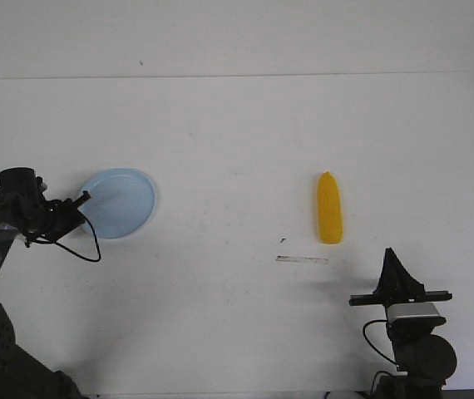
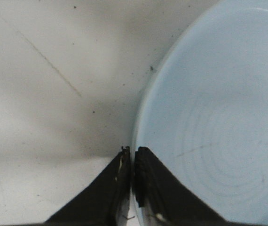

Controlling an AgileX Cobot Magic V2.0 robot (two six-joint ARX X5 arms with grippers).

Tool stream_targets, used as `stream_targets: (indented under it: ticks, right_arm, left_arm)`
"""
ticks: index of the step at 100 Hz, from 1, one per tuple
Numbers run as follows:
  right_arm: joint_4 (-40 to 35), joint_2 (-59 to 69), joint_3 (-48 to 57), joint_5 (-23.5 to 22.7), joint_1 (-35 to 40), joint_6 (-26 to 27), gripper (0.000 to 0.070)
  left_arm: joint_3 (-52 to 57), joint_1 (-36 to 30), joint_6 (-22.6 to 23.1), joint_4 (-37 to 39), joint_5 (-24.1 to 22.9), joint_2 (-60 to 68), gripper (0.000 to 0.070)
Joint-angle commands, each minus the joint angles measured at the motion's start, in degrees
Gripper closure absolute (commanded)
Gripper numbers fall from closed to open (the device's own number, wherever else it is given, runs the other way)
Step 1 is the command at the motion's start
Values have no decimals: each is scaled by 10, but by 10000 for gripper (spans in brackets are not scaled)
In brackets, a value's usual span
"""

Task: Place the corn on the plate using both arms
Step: 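Push the light blue plate with the left gripper toward the yellow corn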

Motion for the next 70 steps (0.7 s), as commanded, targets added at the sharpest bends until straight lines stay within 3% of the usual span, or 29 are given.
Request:
stream_targets:
  ticks: [1,14,36,70]
  right_arm:
    - [5,1,-1,-1,0,-1,686]
    - [5,1,-1,-1,0,-1,686]
    - [5,1,-1,-1,0,-1,686]
    - [5,1,-1,-1,0,-1,686]
  left_arm:
    - [9,-2,1,0,7,11,699]
    - [9,-3,-15,5,45,-2,699]
    - [9,-36,-15,10,46,-37,699]
    - [9,-235,-17,29,45,-39,699]
